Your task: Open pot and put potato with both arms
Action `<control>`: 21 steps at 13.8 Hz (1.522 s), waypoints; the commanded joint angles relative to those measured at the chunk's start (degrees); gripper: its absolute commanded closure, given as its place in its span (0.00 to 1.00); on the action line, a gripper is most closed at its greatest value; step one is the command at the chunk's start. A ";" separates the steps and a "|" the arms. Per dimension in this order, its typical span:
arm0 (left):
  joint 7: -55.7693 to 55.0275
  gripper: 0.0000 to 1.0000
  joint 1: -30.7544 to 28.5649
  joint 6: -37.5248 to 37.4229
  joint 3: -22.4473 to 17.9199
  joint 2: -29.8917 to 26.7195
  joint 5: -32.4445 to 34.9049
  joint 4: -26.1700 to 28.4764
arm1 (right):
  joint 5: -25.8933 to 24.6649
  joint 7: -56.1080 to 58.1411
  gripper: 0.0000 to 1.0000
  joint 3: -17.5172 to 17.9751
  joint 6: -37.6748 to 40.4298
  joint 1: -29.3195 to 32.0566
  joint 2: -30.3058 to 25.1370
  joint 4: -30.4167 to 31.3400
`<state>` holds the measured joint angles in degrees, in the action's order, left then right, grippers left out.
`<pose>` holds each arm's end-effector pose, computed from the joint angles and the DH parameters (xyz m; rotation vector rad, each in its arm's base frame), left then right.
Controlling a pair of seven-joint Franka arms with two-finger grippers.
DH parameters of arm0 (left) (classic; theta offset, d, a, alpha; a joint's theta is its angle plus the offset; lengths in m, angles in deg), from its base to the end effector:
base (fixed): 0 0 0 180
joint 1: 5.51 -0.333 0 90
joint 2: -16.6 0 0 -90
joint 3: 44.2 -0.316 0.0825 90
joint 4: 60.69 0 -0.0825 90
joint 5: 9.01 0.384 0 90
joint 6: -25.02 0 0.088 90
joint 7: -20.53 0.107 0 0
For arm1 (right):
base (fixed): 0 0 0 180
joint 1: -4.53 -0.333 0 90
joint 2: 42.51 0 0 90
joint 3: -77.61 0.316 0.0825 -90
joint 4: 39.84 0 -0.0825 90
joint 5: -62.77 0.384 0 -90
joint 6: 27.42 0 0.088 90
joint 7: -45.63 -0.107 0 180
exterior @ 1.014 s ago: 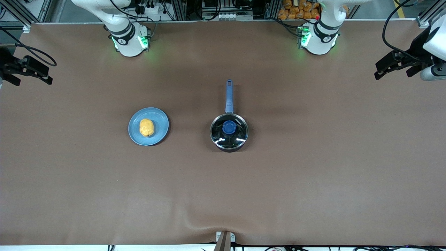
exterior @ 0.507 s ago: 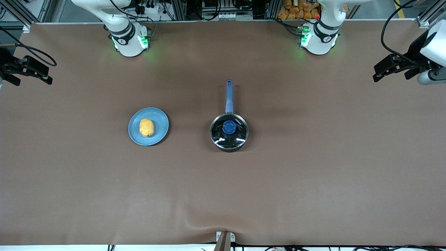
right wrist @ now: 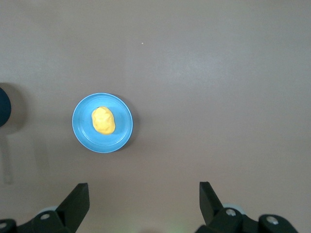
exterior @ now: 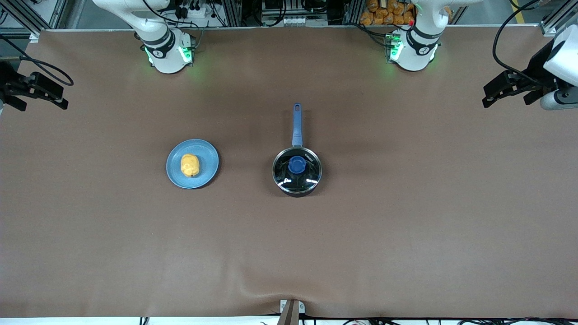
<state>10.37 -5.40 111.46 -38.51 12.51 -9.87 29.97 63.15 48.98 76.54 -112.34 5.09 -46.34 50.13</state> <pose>0.5229 -0.0569 0.6520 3.1319 0.1182 -0.0058 0.5243 -0.0145 0.6531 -3.1323 -0.0479 0.0328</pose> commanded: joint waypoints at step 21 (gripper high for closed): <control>-17.50 0.00 14.91 9.62 4.59 18.93 1.12 -7.69 | -0.28 0.34 0.00 0.28 0.28 0.23 0.14 -0.06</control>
<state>-3.69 6.18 121.72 -33.67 28.25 -9.88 26.50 63.15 48.98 76.54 -112.26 5.10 -46.25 50.18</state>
